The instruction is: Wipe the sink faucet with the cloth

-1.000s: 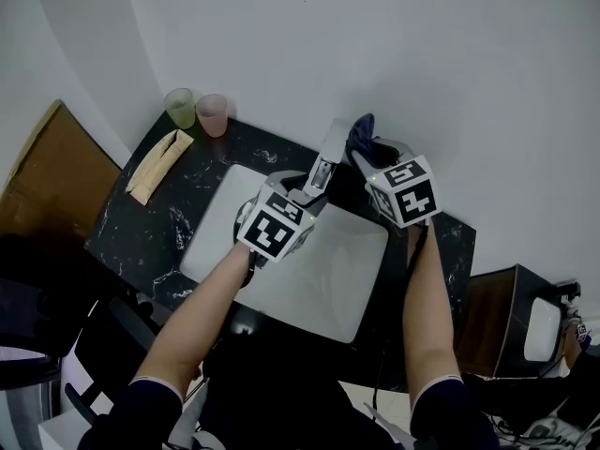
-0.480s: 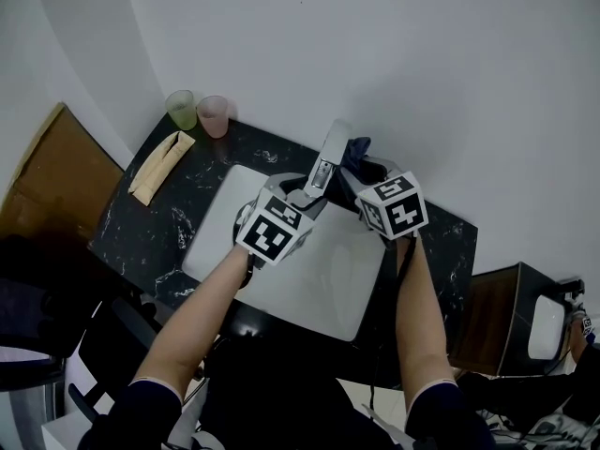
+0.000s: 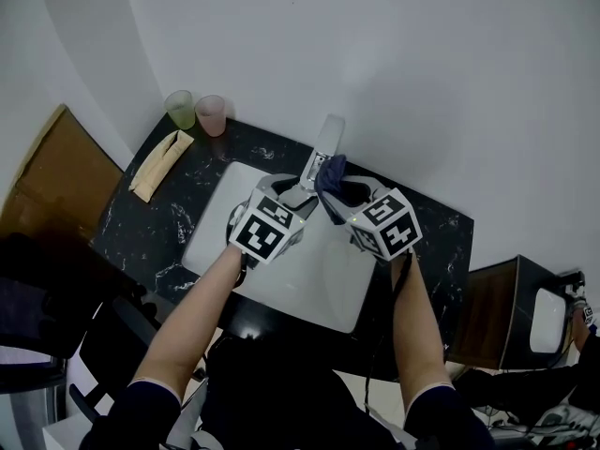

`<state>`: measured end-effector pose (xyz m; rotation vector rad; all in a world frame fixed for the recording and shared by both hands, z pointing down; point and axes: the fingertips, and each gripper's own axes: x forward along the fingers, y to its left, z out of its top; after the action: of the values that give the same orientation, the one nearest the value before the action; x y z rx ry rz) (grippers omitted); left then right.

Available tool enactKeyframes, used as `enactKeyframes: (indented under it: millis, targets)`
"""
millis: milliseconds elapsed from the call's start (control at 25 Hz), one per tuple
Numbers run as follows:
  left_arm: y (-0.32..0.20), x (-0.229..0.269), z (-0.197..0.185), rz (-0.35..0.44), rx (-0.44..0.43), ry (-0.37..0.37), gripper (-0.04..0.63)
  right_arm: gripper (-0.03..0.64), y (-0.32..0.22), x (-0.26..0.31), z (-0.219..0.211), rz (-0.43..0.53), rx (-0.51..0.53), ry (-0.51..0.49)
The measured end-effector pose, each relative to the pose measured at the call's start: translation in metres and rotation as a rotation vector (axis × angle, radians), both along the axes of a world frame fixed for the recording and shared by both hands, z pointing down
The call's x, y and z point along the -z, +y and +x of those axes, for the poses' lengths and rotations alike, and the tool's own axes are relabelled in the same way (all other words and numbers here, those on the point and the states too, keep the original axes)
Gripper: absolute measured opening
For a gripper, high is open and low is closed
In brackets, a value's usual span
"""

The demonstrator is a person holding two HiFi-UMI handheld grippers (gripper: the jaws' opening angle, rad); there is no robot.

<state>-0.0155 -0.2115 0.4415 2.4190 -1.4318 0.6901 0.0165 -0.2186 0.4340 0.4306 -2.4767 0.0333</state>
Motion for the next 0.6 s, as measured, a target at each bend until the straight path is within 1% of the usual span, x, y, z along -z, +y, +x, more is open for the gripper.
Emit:
enactKeyframes:
  millis: [160, 280, 440, 520, 600]
  targets:
    - [0.008, -0.003, 0.0, -0.013, -0.006, -0.018, 0.205, 0.098, 0.024, 0.007, 0.002, -0.006, 0.05, -0.021]
    - [0.016, -0.005, -0.001, -0.02, -0.014, -0.021, 0.204, 0.098, 0.038, 0.026, 0.008, 0.025, 0.073, -0.041]
    - [0.017, -0.005, -0.012, -0.018, 0.002, -0.013, 0.204, 0.098, 0.042, 0.069, 0.013, 0.111, 0.062, -0.082]
    - [0.011, -0.002, -0.015, -0.007, -0.006, 0.001, 0.204, 0.098, 0.03, 0.097, 0.011, 0.175, 0.029, -0.105]
    - [0.008, 0.002, -0.015, 0.008, -0.033, 0.019, 0.204, 0.098, 0.013, 0.118, 0.003, 0.242, -0.005, -0.092]
